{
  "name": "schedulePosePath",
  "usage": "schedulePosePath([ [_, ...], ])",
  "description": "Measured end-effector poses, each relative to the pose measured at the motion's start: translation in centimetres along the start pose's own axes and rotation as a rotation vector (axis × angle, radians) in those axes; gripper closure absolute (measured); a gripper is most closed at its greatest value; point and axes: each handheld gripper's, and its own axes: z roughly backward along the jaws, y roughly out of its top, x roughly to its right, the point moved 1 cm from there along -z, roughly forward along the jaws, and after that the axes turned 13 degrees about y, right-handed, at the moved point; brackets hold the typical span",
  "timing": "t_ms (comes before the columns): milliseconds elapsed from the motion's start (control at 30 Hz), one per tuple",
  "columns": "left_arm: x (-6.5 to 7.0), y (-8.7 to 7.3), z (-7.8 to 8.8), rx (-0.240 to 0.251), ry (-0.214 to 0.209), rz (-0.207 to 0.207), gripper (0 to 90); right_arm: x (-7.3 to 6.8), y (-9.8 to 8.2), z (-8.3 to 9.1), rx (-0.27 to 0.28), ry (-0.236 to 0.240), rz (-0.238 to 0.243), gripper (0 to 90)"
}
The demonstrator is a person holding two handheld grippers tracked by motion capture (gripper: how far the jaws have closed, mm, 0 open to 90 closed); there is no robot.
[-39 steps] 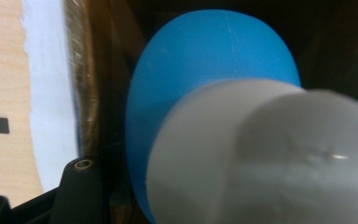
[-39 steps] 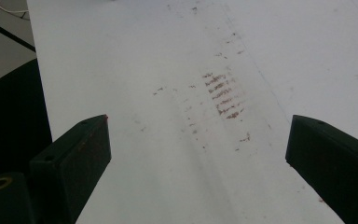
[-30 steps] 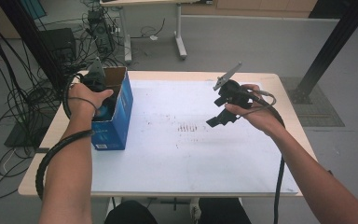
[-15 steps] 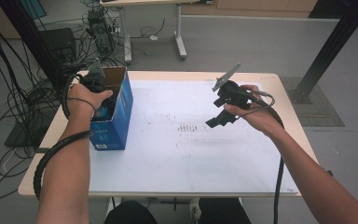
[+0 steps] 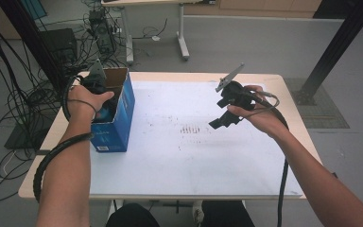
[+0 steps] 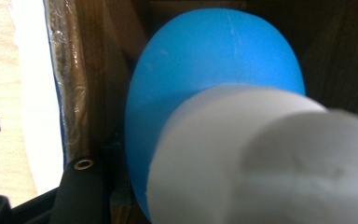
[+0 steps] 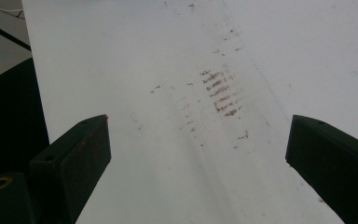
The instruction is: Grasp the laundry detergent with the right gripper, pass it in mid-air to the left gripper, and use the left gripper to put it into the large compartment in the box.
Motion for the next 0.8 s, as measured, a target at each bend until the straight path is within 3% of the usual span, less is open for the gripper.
schedulePosePath([
  [800,0.04,-0.06,-0.03,0.005,0.001,-0.001,37.8,-0.1,-0.03,0.3,0.005,-0.006,-0.004,6.5],
])
